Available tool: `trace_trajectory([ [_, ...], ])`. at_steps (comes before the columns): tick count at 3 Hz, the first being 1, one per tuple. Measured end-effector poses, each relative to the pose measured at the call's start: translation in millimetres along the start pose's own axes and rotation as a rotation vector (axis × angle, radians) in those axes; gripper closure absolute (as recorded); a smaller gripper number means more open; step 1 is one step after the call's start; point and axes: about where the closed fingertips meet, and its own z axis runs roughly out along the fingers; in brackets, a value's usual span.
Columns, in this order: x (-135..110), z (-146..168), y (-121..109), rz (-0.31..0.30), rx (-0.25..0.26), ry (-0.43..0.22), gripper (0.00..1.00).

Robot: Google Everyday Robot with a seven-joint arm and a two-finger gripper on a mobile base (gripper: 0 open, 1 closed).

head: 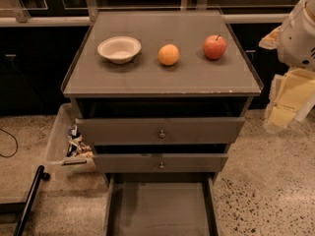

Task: Place orange into bottom drawer

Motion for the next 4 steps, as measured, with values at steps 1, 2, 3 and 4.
trace_trajectory([
  [1, 0, 0, 0, 0.0, 0.0, 0.0, 0.0],
  [2, -2, -1, -7, -0.008, 0.016, -0.027, 0.0],
  [3, -7, 31, -45, -0.065, 0.068, -0.062, 0.0],
  [4, -8, 31, -45, -0.064, 0.068, -0.064, 0.0],
])
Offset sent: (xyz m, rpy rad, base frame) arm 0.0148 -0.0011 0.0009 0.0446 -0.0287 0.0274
